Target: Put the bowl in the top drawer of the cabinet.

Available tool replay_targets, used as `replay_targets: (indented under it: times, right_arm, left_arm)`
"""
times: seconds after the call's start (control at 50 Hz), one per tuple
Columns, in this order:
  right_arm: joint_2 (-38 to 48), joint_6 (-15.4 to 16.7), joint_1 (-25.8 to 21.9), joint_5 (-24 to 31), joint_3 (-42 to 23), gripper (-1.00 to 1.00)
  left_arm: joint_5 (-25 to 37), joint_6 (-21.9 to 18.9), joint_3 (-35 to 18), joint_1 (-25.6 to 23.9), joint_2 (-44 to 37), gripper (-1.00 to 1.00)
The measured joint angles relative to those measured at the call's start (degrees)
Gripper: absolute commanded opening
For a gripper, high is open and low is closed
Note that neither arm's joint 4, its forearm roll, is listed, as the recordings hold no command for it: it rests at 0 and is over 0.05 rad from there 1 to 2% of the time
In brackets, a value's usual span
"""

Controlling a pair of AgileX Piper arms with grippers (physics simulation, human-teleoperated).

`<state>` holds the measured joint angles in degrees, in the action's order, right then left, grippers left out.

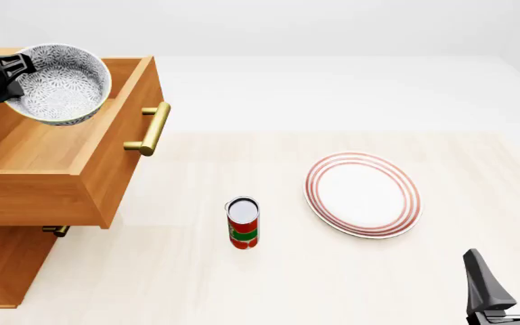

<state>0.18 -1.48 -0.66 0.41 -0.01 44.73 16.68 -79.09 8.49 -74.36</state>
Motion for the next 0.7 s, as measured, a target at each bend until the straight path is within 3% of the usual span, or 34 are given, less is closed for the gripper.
replay_targets:
  times: [0.7]
  right_arm:
    - [0.0, 0.0, 0.0, 0.0, 0.0, 1.00]
  left_arm:
    - [-1.9, -0.1, 1.6, 0.5, -1.6, -1.00]
